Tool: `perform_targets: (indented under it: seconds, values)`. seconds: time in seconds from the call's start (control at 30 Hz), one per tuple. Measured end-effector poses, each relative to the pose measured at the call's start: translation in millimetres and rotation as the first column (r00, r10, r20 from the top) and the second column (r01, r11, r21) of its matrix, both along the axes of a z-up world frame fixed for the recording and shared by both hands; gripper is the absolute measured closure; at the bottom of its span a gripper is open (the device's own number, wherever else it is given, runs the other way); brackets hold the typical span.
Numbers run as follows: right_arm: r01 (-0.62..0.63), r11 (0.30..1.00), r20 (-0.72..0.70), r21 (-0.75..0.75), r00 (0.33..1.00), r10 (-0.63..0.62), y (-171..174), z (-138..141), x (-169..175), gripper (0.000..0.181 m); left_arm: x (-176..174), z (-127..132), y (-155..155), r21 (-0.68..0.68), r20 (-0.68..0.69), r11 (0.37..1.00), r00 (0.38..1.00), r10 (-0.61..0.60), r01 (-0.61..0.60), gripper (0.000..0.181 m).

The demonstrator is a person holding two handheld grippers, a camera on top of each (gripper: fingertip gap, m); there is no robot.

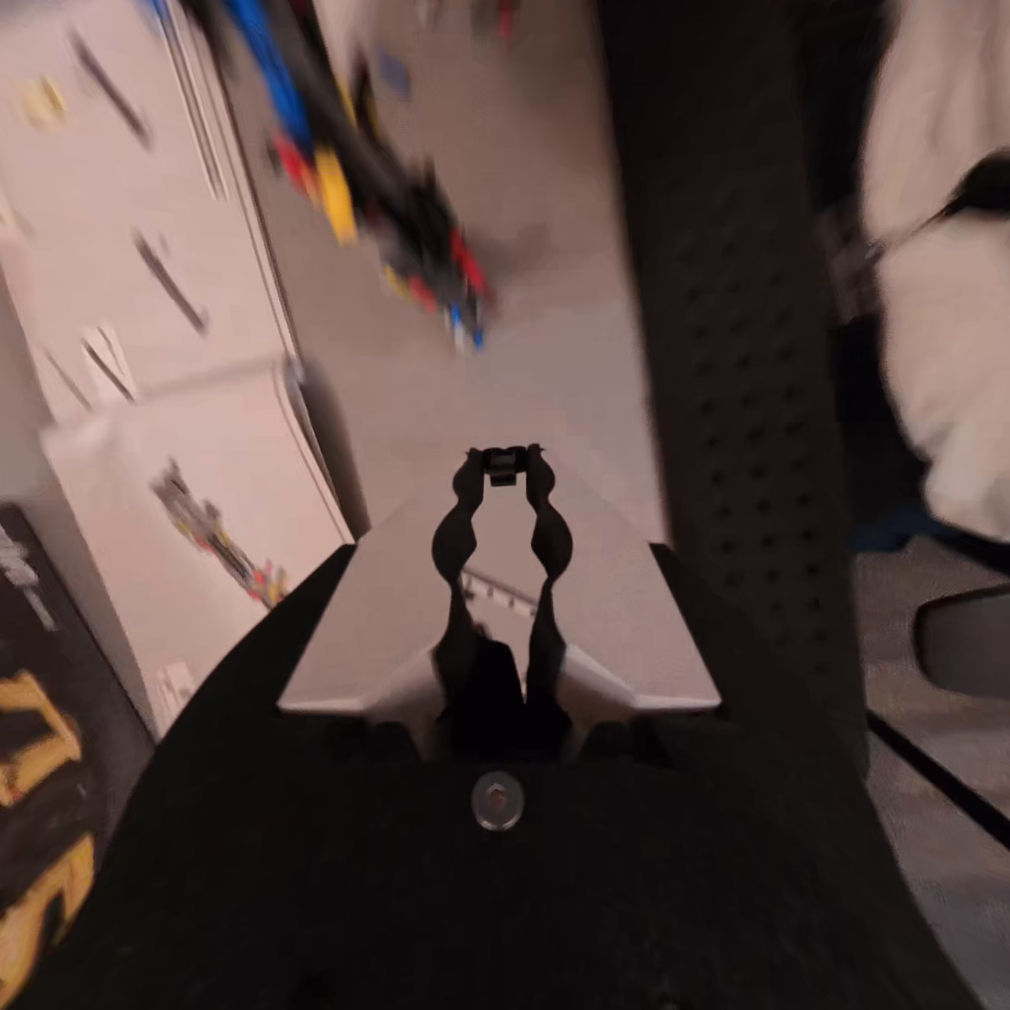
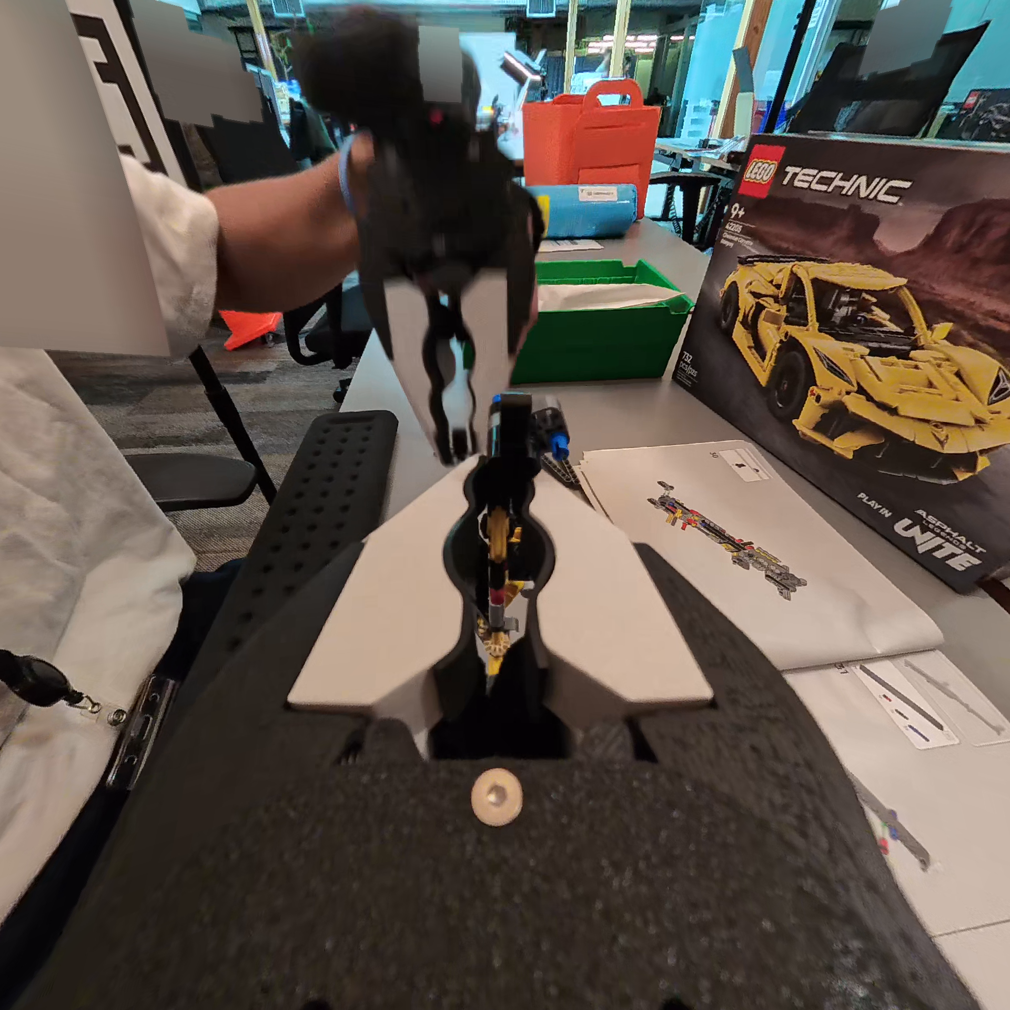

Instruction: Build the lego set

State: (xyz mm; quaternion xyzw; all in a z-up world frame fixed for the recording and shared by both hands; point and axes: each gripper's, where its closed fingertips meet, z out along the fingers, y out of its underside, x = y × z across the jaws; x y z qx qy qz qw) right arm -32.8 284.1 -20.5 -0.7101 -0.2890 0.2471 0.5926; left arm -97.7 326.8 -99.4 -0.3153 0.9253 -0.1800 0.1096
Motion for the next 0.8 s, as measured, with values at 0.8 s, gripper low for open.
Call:
perform_targets:
  seconds: [0.8]
  values:
    - [-0.035, 0.999, -0.036, -0.004, 0.999, 0.034, 0.4, -1.2, 1.6, 0.175, -14.9, -100.0, 5.4, -0.262, 0.153, 0.946, 0.959, 0.237, -0.192, 0.158]
